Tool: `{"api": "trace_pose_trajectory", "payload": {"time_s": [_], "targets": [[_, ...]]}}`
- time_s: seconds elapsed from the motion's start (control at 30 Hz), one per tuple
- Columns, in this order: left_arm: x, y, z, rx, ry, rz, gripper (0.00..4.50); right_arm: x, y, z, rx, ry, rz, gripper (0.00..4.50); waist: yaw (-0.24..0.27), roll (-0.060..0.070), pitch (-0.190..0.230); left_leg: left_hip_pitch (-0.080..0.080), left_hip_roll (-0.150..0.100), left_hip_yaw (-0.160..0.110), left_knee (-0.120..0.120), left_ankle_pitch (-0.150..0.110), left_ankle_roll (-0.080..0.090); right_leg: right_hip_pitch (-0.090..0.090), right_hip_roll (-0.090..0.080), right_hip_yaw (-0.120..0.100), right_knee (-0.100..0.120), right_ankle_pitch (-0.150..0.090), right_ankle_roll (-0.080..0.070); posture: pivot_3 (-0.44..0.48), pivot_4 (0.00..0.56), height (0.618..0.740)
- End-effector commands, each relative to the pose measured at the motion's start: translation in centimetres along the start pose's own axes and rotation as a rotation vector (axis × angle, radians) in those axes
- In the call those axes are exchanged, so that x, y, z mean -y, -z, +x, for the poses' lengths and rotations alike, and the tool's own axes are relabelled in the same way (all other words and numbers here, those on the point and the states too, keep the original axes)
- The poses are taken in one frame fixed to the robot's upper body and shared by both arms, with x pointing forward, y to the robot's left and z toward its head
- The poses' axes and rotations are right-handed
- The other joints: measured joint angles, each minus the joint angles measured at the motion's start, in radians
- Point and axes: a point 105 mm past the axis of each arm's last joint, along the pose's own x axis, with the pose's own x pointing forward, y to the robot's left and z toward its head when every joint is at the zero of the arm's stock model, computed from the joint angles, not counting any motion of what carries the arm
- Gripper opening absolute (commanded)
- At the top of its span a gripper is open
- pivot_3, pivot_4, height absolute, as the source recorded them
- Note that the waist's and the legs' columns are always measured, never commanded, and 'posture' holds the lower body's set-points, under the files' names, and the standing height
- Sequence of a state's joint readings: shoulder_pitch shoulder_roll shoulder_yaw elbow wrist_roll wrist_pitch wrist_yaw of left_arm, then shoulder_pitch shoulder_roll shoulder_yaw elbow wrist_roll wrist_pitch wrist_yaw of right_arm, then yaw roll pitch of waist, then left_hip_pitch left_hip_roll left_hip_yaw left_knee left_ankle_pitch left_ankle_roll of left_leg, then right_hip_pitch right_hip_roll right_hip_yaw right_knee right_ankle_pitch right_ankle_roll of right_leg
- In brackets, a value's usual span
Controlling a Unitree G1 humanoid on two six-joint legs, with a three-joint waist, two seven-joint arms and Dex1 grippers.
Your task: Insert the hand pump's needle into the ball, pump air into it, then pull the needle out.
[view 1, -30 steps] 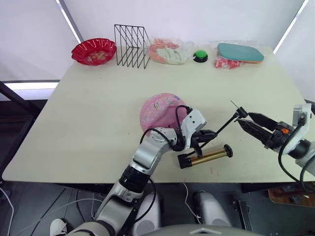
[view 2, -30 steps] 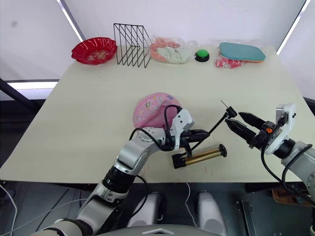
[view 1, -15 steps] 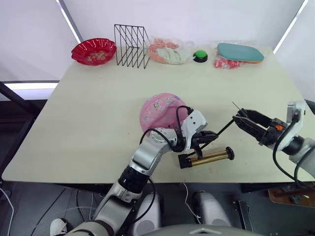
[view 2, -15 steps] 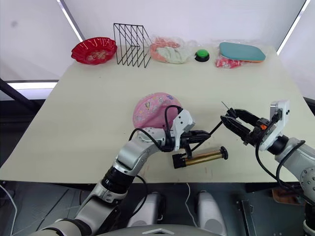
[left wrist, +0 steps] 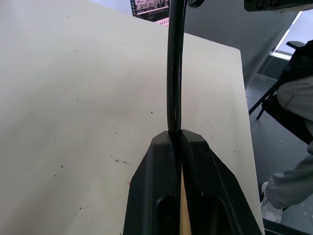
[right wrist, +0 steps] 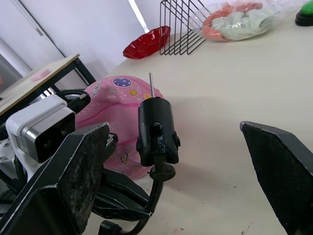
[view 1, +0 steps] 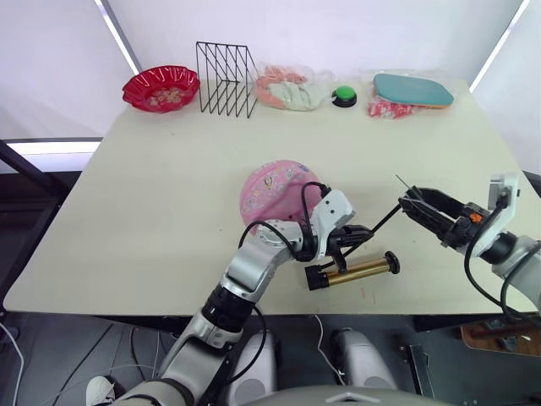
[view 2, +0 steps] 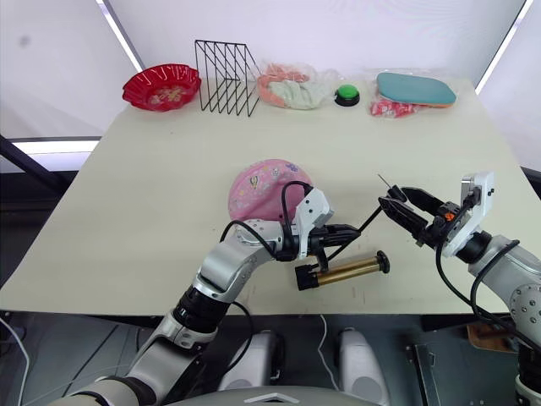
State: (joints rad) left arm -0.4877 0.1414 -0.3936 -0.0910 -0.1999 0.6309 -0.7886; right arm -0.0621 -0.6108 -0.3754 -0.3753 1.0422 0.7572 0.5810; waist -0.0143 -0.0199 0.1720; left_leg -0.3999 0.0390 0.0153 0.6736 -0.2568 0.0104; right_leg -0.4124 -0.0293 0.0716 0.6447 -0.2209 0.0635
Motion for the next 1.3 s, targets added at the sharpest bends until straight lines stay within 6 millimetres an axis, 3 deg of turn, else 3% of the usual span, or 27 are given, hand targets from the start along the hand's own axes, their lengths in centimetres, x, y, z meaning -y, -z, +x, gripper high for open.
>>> {"api": "trace_pose_trajectory", "payload": {"time_s": [0.03, 0.1, 0.3, 0.83, 1.03, 1.3], "targets": [[0.7, -1.6, 0.0, 0.057, 0.025, 0.037, 0.0, -0.3, -1.1, -0.1, 0.048, -0.019, -0.032, 3.97, 0.0, 0.0, 0.0, 0.0, 0.0, 0.0, 0.0, 0.0, 0.0, 0.0, 0.0, 0.0, 0.0, 0.0, 0.0, 0.0, 0.15, 0.74], [0.7, -1.6, 0.0, 0.057, 0.025, 0.039, 0.0, 0.0, -1.0, -0.2, 0.046, -0.016, -0.03, 3.2, 0.0, 0.0, 0.0, 0.0, 0.0, 0.0, 0.0, 0.0, 0.0, 0.0, 0.0, 0.0, 0.0, 0.0, 0.0, 0.0, 0.15, 0.74], [0.8, -1.6, 0.1, 0.057, 0.028, 0.042, 0.0, 0.1, -0.9, -0.2, 0.053, -0.025, -0.03, 0.31, 0.0, 0.0, 0.0, 0.0, 0.0, 0.0, 0.0, 0.0, 0.0, 0.0, 0.0, 0.0, 0.0, 0.0, 0.0, 0.0, 0.15, 0.74], [0.2, -1.3, -0.6, 0.023, 0.035, 0.058, 0.0, -0.5, -0.7, -1.0, 0.075, -0.002, -0.073, 0.31, 0.0, 0.0, 0.0, 0.0, 0.0, 0.0, 0.0, 0.0, 0.0, 0.0, 0.0, 0.0, 0.0, 0.0, 0.0, 0.0, 0.15, 0.74], [0.3, -2.2, -2.1, 0.032, 0.051, 0.074, 0.0, -2.1, 0.1, -0.8, 0.069, -0.007, -0.077, 0.31, -0.001, 0.0, 0.0, 0.0, 0.0, 0.0, -0.001, 0.0, 0.0, 0.0, 0.0, 0.0, 0.0, -0.001, 0.001, 0.0, 0.15, 0.74], [0.8, -4.5, -5.5, 0.052, 0.075, 0.06, 0.0, -4.5, 0.1, 1.0, 0.07, -0.072, -0.09, 0.31, -0.004, 0.0, 0.0, 0.0, 0.001, 0.0, -0.001, 0.0, 0.0, -0.001, 0.0, 0.0, 0.0, -0.002, 0.003, 0.0, 0.15, 0.74]]}}
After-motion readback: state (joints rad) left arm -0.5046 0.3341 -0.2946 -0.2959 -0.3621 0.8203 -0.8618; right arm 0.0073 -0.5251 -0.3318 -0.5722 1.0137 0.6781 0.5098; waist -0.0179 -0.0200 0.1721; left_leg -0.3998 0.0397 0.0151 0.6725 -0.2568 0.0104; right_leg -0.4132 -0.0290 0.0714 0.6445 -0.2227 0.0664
